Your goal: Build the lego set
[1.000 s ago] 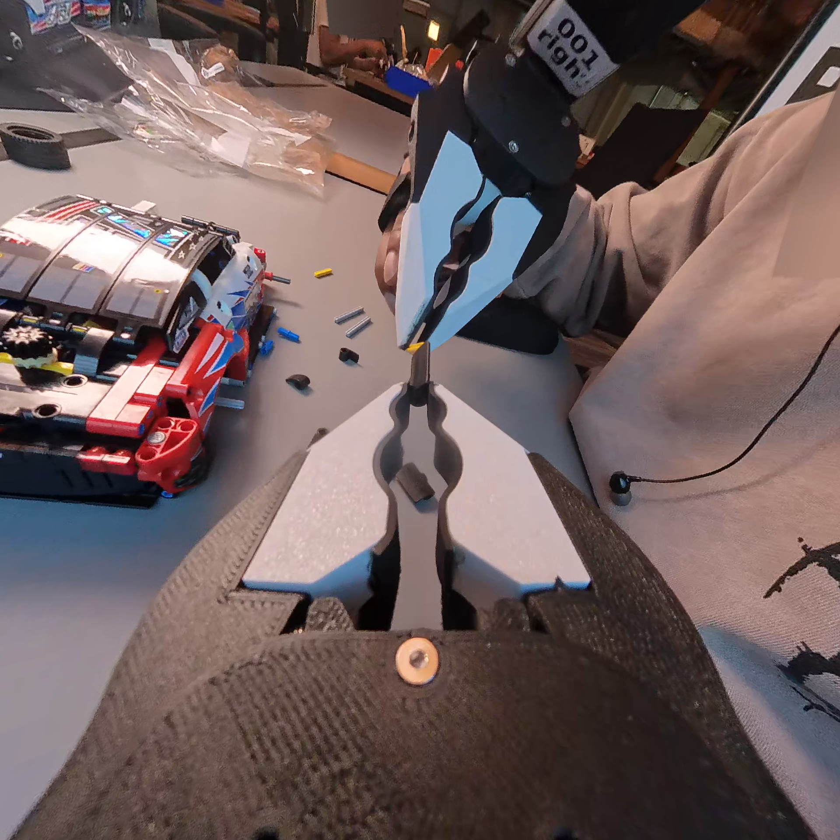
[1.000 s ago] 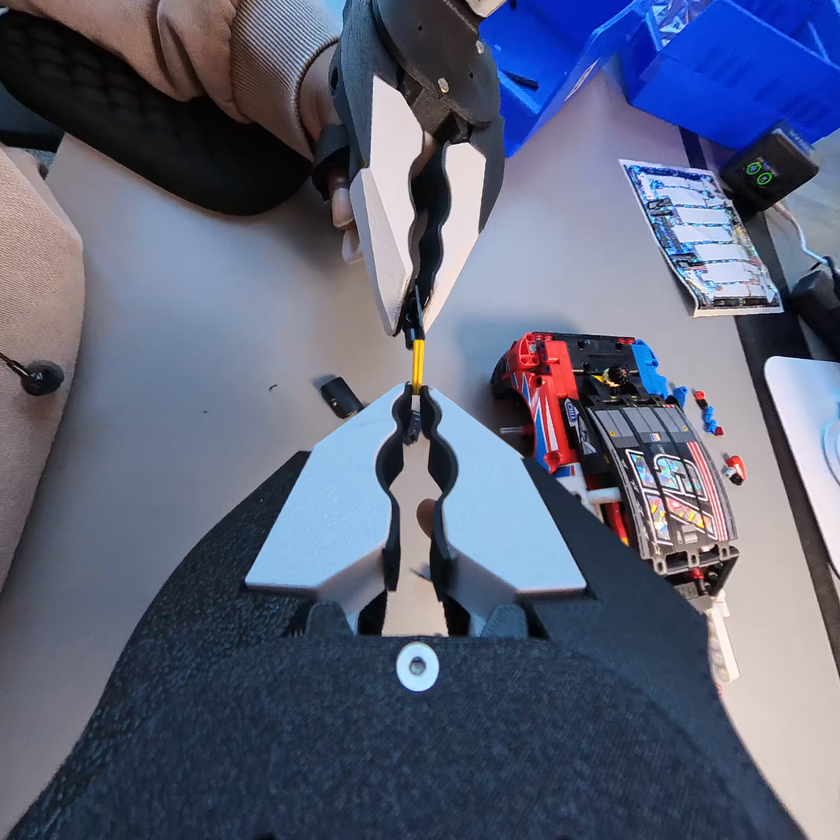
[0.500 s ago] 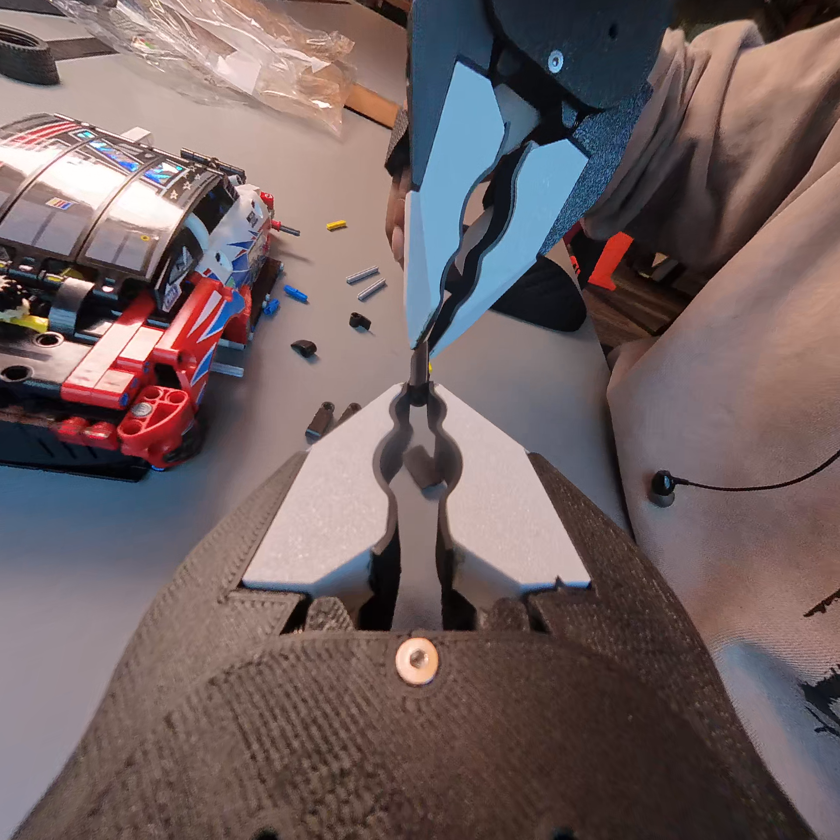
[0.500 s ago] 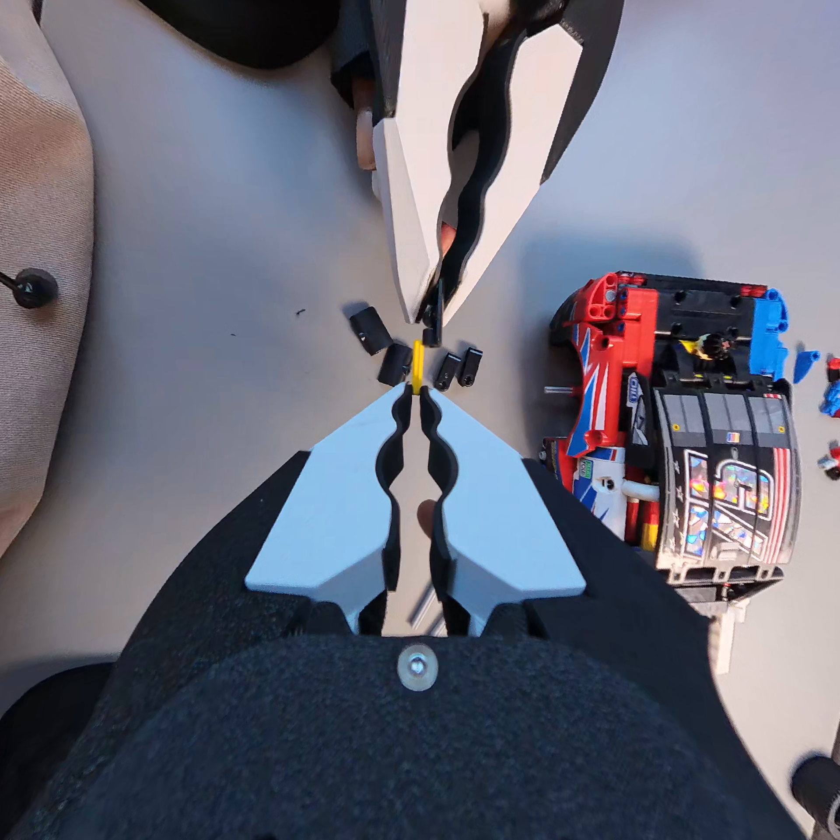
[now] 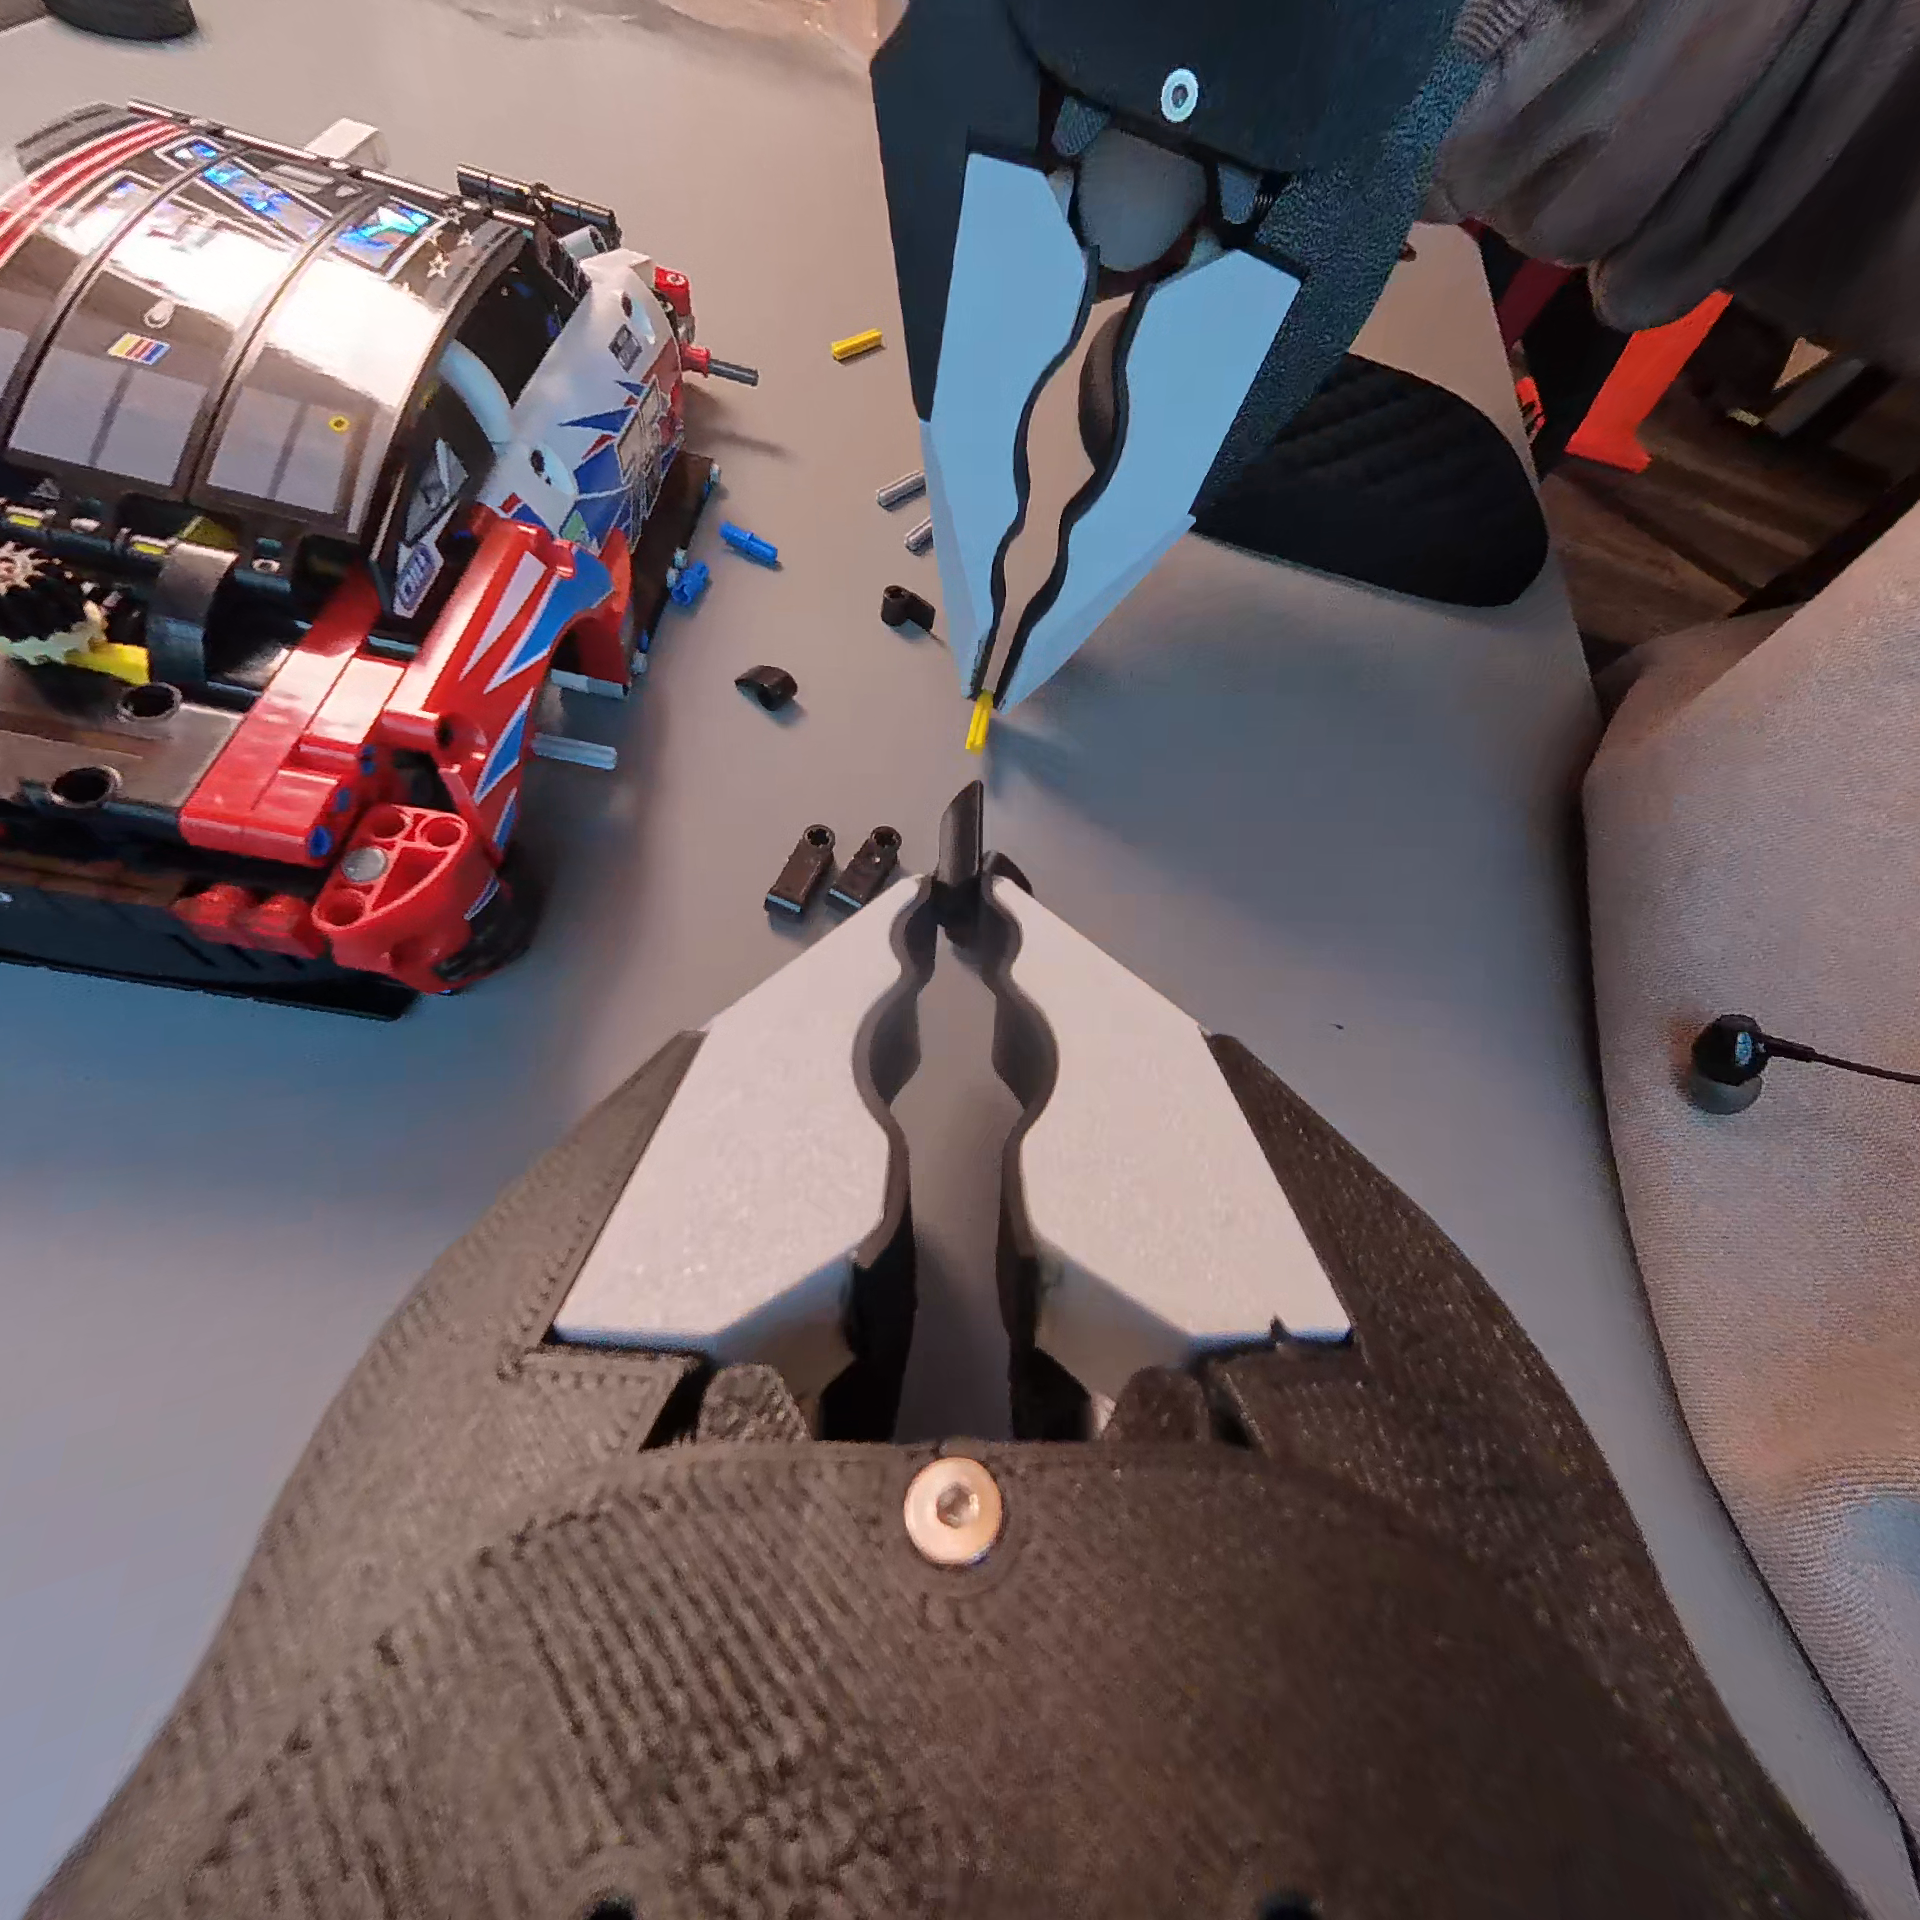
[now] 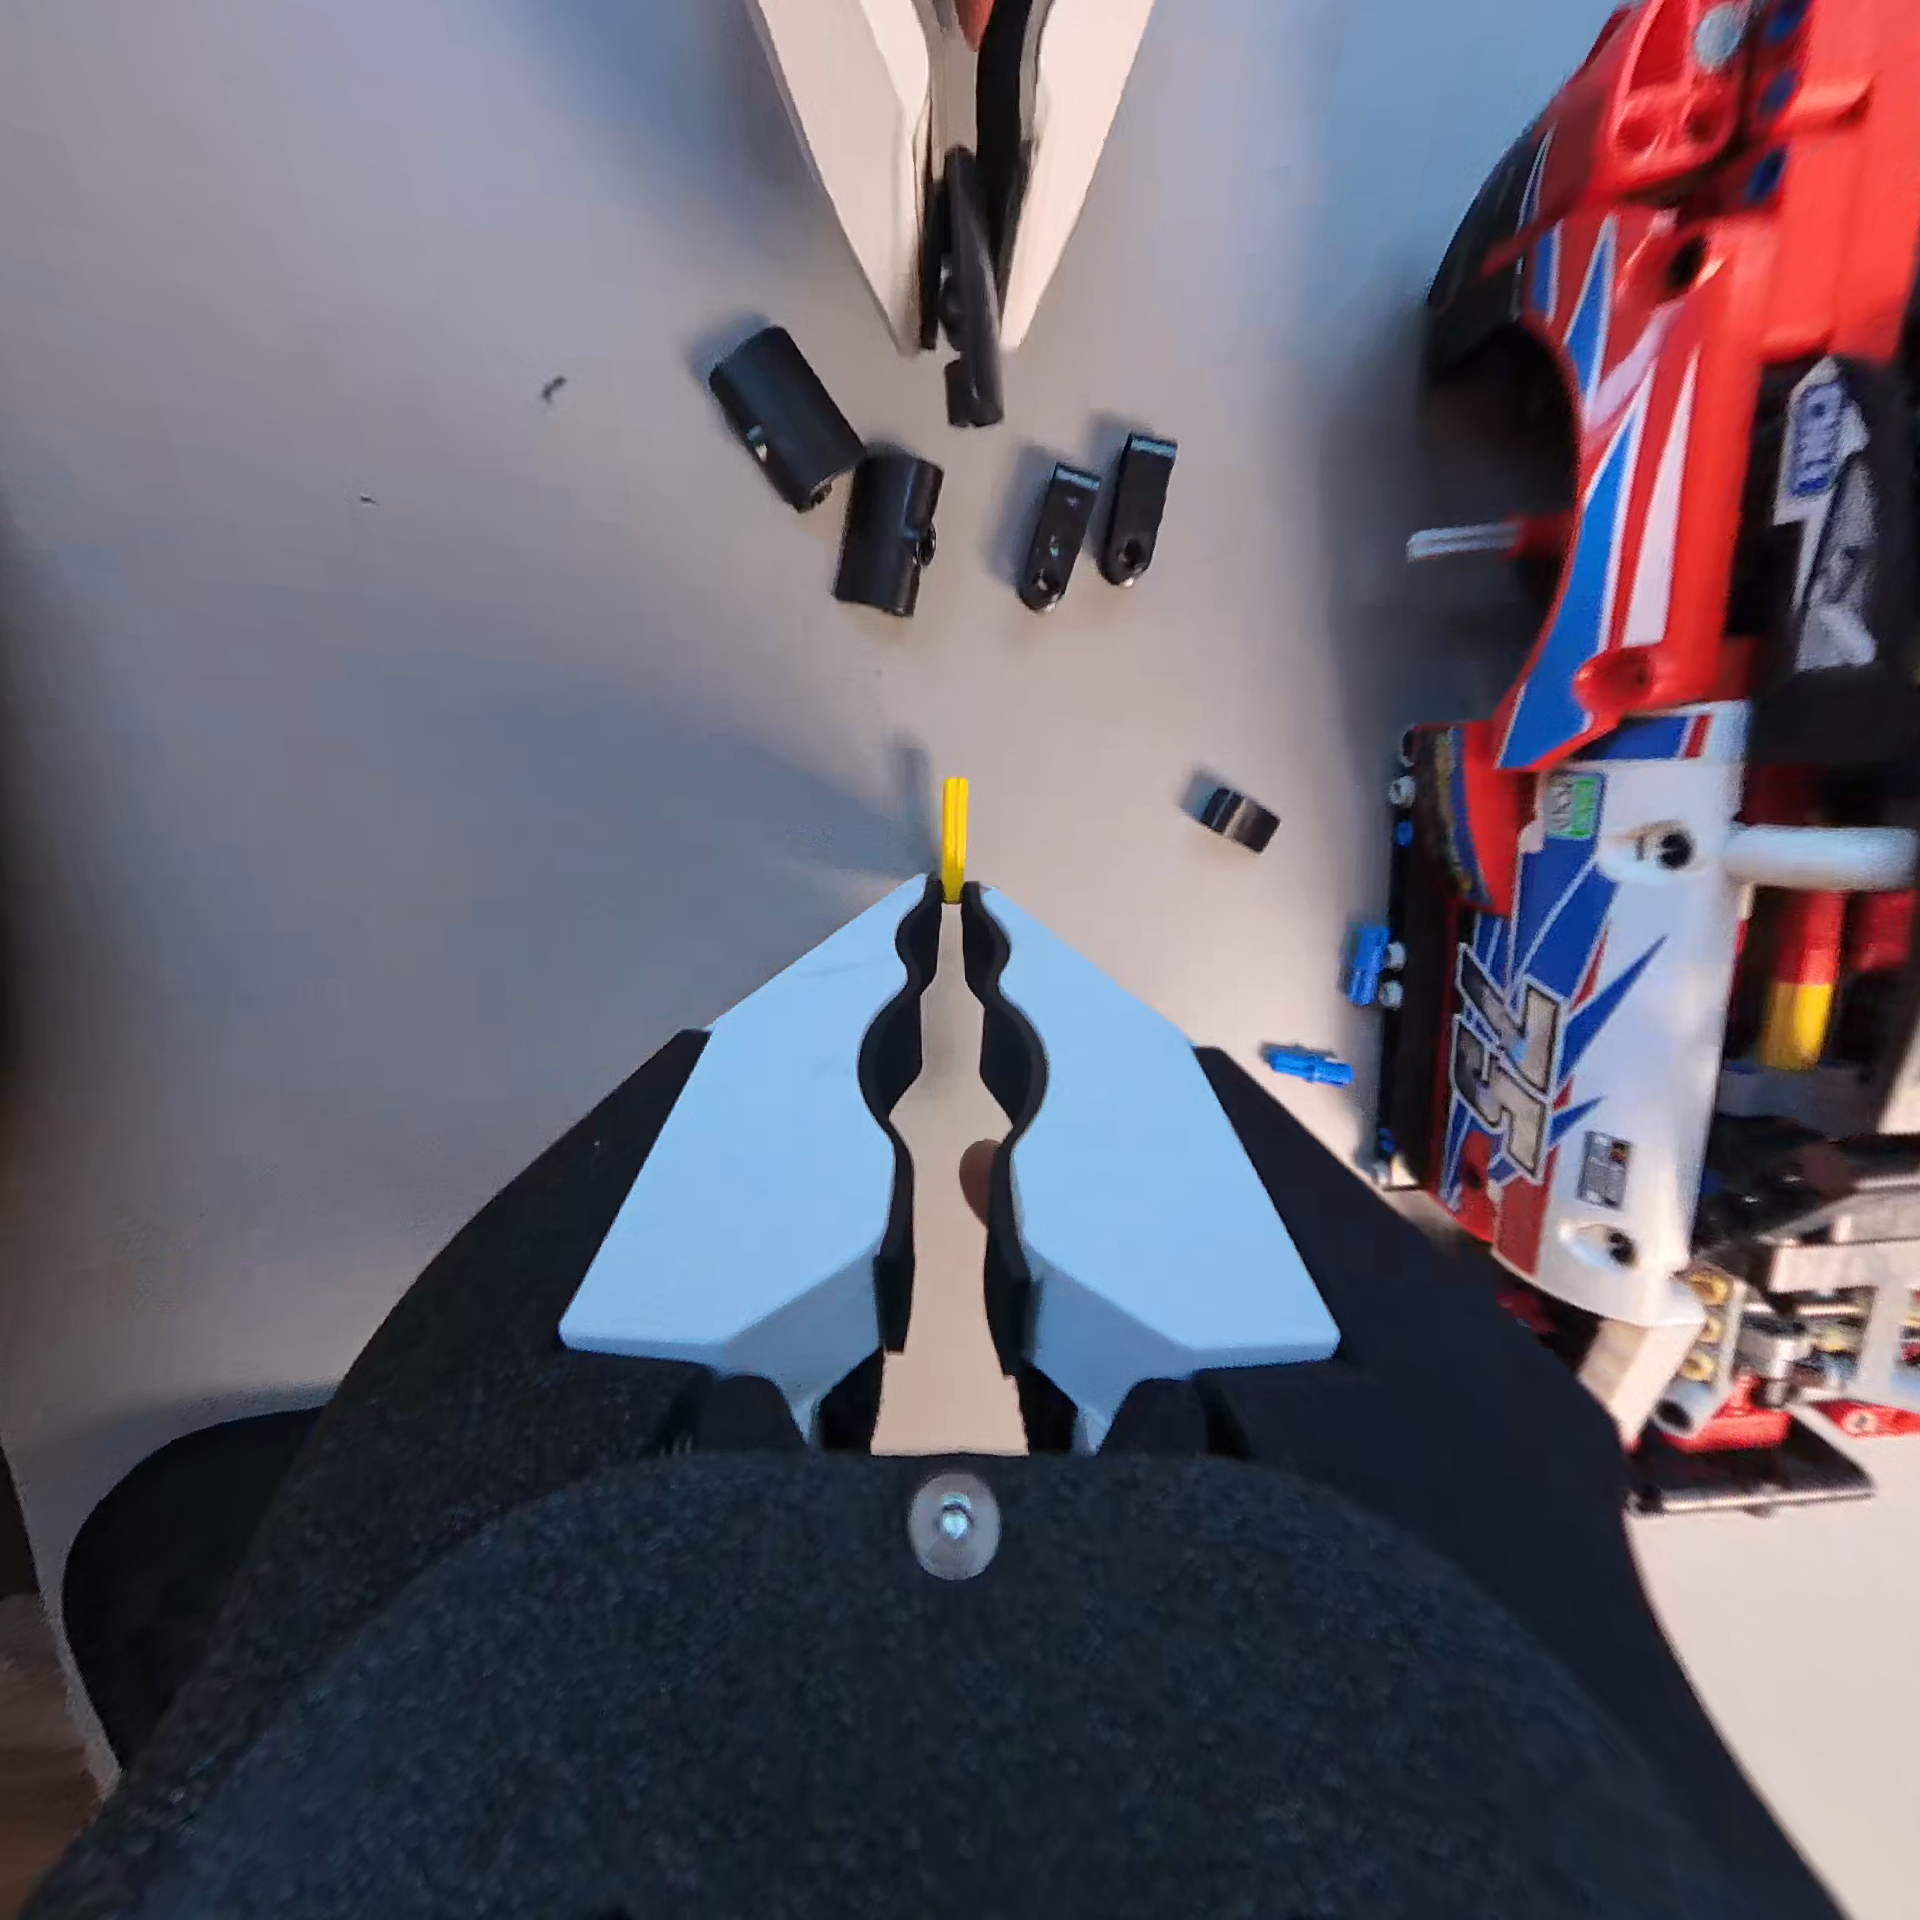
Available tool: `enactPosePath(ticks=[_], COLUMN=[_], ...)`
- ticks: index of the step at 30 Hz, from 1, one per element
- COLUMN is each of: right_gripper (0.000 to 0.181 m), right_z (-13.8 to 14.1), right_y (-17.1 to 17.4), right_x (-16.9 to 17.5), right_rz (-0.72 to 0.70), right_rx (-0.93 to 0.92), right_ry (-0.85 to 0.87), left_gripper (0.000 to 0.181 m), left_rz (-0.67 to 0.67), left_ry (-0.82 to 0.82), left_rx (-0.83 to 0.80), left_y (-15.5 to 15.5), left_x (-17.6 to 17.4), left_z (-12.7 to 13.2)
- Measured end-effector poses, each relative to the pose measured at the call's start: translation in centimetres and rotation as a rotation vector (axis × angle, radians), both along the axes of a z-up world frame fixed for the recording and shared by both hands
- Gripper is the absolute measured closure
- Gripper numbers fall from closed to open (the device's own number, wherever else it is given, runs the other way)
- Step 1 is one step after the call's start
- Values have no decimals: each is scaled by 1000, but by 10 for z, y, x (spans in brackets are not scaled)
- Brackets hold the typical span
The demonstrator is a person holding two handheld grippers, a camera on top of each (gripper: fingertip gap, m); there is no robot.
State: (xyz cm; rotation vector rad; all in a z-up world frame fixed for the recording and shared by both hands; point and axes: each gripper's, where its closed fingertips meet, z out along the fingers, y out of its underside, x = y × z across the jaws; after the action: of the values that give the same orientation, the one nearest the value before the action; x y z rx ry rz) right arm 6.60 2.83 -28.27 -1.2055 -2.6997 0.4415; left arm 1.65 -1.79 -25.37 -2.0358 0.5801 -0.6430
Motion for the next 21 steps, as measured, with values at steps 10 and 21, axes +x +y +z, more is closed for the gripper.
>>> enactPosePath(ticks=[10,21], right_gripper=[164,172], right_z=[-2,-3], right_y=[3,-3], right_x=[6,-5], right_rz=[-69,-97], right_rx=[-185,-181], right_ry=[235,255], left_gripper=[176,176], left_rz=[36,34], left_ry=[24,16], left_rx=[-1,-12], left_y=[0,-2], left_x=[-8,-7], left_z=[-2,-2])
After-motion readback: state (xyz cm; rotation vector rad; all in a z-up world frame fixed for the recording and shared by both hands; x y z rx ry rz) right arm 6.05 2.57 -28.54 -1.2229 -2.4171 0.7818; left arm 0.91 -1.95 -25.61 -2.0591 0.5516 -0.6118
